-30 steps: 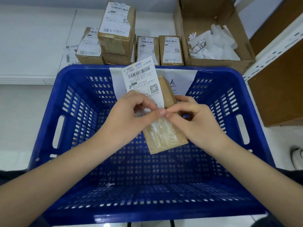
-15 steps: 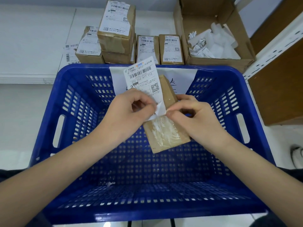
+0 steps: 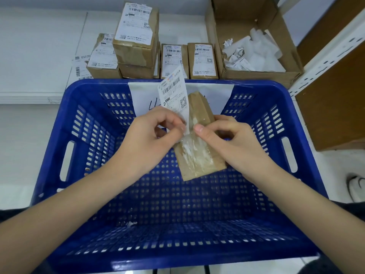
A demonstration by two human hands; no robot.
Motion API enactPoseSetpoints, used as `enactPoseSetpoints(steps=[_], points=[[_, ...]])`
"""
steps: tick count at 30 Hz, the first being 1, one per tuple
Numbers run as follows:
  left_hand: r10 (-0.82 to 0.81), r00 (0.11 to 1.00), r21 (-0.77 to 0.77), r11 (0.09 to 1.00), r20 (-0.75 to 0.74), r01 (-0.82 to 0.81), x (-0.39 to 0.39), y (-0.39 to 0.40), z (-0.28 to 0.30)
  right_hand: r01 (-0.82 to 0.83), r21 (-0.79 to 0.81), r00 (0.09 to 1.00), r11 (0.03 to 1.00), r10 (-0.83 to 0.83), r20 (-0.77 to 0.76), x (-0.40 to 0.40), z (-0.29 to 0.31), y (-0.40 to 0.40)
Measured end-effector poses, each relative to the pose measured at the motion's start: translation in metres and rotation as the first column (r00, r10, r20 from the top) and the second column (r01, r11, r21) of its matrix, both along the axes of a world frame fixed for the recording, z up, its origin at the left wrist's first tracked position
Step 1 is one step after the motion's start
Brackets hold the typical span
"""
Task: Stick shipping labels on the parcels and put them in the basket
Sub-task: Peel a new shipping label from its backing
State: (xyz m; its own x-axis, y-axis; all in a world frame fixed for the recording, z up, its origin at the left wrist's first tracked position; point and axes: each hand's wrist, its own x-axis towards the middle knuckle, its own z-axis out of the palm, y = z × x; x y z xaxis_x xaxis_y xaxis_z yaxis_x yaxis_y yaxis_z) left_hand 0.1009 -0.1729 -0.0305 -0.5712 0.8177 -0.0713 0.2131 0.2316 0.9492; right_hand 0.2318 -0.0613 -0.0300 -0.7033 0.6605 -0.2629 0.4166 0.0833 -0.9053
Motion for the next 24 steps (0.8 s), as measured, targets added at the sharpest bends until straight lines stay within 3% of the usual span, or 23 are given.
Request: enactPoseSetpoints(steps=[24], points=[[-0.097, 0.995, 0.035, 0.995, 0.031, 0.096, 0.002, -0.003, -0.002, -0.075, -0.046, 0.996, 0.996, 0.073, -0.044, -0.001, -0.012, 0.005]])
